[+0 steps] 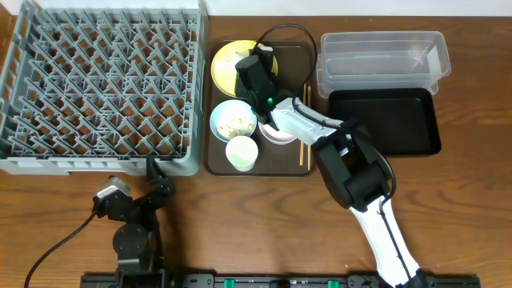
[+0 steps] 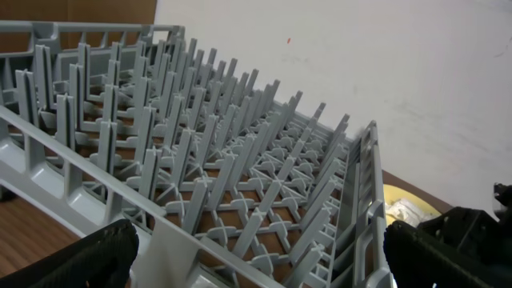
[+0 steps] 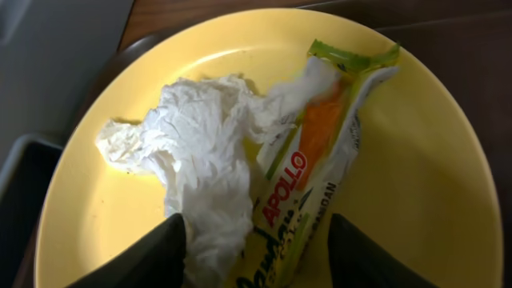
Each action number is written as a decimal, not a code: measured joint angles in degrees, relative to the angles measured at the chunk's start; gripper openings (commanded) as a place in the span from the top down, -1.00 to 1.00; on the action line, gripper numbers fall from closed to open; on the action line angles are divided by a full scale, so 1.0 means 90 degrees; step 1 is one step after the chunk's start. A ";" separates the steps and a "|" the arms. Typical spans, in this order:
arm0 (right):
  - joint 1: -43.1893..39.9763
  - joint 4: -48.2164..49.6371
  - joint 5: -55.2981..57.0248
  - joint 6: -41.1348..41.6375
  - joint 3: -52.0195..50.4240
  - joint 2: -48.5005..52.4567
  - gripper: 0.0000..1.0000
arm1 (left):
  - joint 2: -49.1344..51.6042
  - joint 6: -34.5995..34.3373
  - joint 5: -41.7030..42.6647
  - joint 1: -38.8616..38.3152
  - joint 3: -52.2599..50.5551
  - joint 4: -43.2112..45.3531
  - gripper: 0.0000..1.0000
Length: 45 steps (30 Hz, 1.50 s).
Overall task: Sort waste into correct bins and load items into the dishwasher
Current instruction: 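Grasp the tissue and snack wrapper with the right gripper and lift, then carry the tissue and wrapper right and drop them into the clear bin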
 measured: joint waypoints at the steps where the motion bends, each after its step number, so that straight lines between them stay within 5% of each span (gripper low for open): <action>1: 0.0000 -0.0019 0.0005 0.0005 0.0000 0.0000 0.11 | 0.0000 -0.0002 0.0000 0.0000 0.0000 0.0000 -1.00; 11: 0.0000 -0.0430 0.0012 0.0051 0.0046 0.0000 0.96 | 0.0000 -0.0002 0.0000 0.0000 0.0000 0.0000 -1.00; 25: 0.0000 -0.2613 -0.0044 -0.0605 0.1661 -0.0172 0.98 | 0.0000 0.0000 0.0000 0.0000 0.0000 0.0000 -1.00; 33: -0.0104 -0.4320 -0.0386 -0.1122 0.1984 -0.1610 0.98 | 0.0000 -0.0002 0.0000 0.0000 0.0000 -0.0002 -1.00; 45: -0.1778 -0.6183 -0.0461 -0.1421 0.2198 -0.2866 0.98 | 0.0000 0.0000 0.0000 0.0000 0.0002 -0.0002 -1.00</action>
